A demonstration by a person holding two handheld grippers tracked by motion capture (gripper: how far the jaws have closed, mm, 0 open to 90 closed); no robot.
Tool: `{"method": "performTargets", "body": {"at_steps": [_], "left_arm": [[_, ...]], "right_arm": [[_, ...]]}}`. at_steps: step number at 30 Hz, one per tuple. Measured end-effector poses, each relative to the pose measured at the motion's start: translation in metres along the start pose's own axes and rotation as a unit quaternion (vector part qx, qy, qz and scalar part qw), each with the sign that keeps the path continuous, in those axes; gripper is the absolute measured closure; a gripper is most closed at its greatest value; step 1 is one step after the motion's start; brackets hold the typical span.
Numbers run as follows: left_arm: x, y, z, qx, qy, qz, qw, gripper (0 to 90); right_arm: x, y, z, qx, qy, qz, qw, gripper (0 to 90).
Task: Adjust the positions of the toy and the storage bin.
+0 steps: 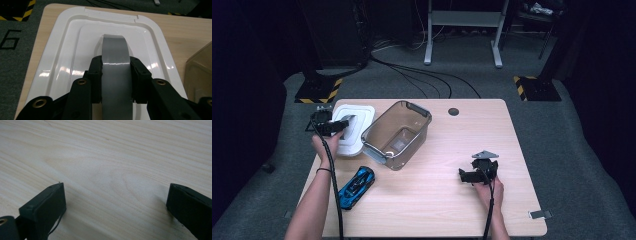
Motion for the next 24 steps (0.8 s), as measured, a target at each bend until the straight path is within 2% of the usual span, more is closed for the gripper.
{"method": "performTargets", "body": {"at_steps": [8,17,22,23,24], "left_arm": [[-0.012,0.007,0.013,0.01,0.018,0.0,0.9998,66.7],[-0.023,0.012,0.024,-0.001,0.035,-0.009,0.9993,66.6],[-0.027,0.013,0.029,0.006,0.038,-0.009,0.9992,66.6],[-0.028,0.014,0.03,-0.003,0.041,-0.01,0.9991,66.6],[-0.028,0.014,0.031,-0.004,0.042,-0.012,0.999,66.5]], "right_arm": [[0.0,0.0,0.0,0.0,0.0,0.0,1.0,1.9],[0.0,0.0,0.0,0.0,0.0,0.0,1.0,1.9],[0.0,0.0,0.0,0.0,0.0,0.0,1.0,1.9],[0.0,0.0,0.0,0.0,0.0,0.0,1.0,1.9],[0.0,0.0,0.0,0.0,0.0,0.0,1.0,1.9]]}}
Point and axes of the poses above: each handheld gripper's, and its own axes: x roughly backward along the jaws, z roughly out of its underside, y roughly to its left, the point moved 7 cm from there along -x, roughly forward along the jaws, and after that the axes turned 14 degrees about x, right-handed, at the moved point
